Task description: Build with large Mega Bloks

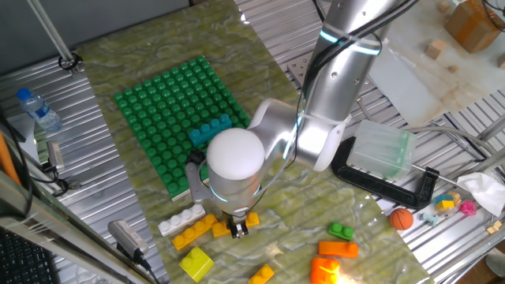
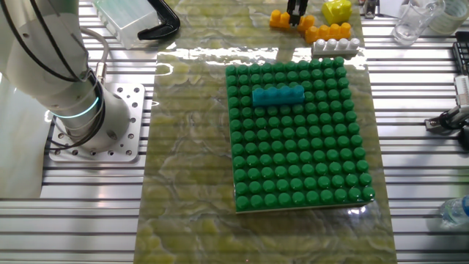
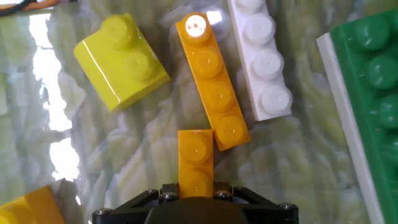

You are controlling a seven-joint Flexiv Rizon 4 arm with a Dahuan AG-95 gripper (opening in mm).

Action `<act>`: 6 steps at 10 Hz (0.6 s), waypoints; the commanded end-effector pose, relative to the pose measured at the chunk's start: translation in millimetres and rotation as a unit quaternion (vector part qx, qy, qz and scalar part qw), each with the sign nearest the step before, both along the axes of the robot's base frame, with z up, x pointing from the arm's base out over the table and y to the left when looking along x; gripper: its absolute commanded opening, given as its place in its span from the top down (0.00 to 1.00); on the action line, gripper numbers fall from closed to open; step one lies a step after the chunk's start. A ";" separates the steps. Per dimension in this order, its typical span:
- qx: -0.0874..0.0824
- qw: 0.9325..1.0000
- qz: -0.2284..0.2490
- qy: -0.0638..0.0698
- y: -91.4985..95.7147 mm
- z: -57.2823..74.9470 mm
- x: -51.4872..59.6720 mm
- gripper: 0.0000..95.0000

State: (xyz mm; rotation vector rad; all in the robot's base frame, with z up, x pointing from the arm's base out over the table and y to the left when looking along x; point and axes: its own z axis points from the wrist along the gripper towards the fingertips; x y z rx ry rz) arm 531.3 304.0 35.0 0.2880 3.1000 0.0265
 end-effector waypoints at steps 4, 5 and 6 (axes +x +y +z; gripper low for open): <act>-0.001 0.999 0.032 0.002 -54.0 109.0 -10.4 1.00; -0.004 0.999 0.044 0.001 -74.0 126.7 -16.2 1.00; -0.010 0.999 0.051 0.001 -91.5 139.5 -22.3 1.00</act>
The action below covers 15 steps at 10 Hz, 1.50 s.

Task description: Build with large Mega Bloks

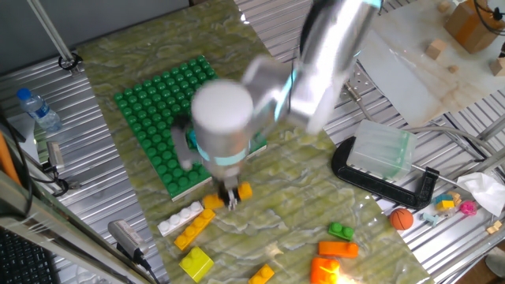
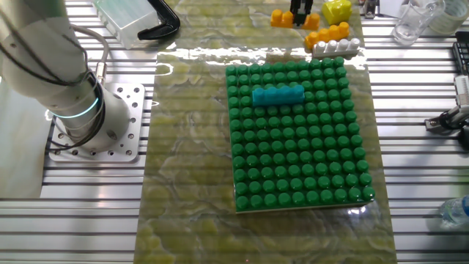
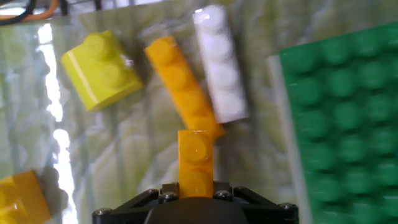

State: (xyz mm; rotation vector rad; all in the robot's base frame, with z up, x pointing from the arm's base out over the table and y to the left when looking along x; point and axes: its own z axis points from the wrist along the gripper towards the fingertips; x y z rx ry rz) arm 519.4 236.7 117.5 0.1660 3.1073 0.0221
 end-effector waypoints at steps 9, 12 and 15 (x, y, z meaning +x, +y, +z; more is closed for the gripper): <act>-0.020 0.996 0.082 0.002 -149.2 56.1 -43.2 1.00; -0.018 0.996 0.093 -0.003 -168.5 36.4 -46.3 1.00; -0.018 0.995 0.099 -0.005 -182.5 21.7 -45.9 1.00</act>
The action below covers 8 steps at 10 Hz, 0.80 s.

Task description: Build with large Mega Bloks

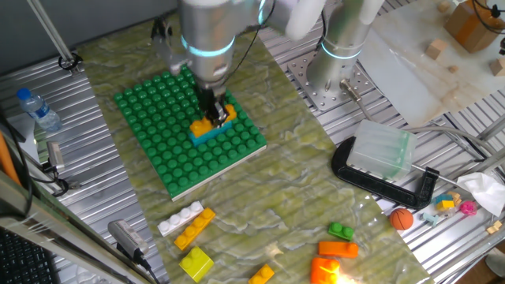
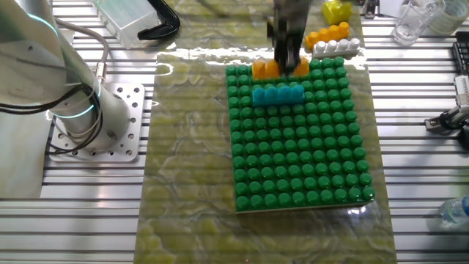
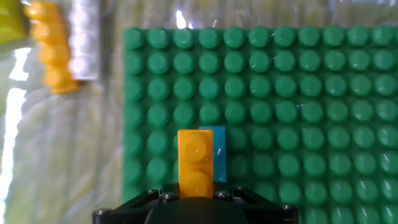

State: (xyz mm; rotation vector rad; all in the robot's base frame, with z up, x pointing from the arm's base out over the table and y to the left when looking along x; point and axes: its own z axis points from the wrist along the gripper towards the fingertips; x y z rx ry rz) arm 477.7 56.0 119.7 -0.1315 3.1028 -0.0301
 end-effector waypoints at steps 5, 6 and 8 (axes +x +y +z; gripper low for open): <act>0.004 1.000 0.015 0.005 -0.2 31.8 -11.1 1.00; 0.004 1.000 0.015 0.005 -0.5 31.0 -10.6 1.00; 0.003 1.000 0.017 0.005 -0.7 30.1 -9.1 1.00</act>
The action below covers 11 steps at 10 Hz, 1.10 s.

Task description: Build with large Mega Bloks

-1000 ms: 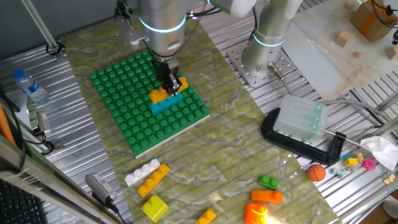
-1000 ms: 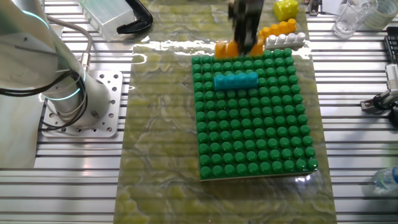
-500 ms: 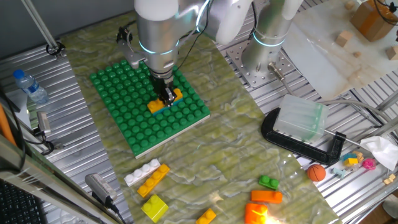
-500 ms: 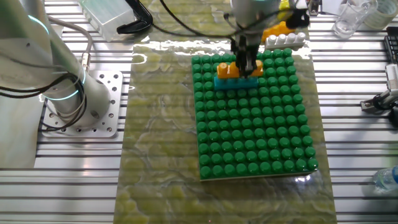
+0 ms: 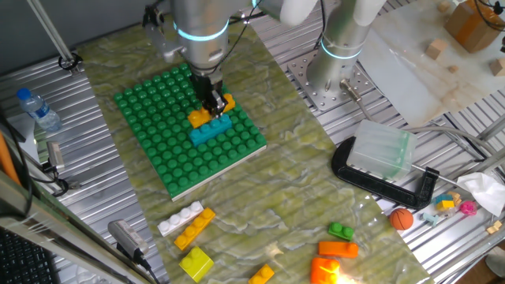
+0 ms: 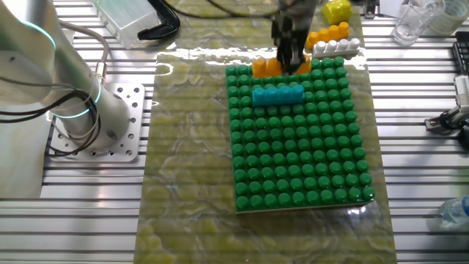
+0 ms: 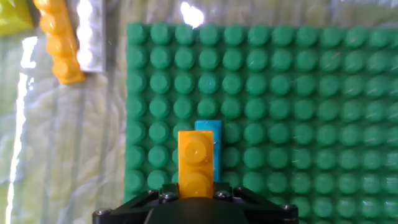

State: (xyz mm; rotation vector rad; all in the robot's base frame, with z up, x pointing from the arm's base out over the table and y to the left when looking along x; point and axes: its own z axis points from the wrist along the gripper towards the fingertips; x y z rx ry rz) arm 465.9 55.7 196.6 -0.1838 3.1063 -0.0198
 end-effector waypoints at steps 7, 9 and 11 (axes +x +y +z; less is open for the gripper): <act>-0.011 1.000 0.002 0.005 -4.1 -56.5 9.7 1.00; -0.011 1.000 0.001 0.003 -3.9 -56.1 9.7 1.00; -0.012 1.000 0.001 0.002 -3.8 -55.8 9.6 1.00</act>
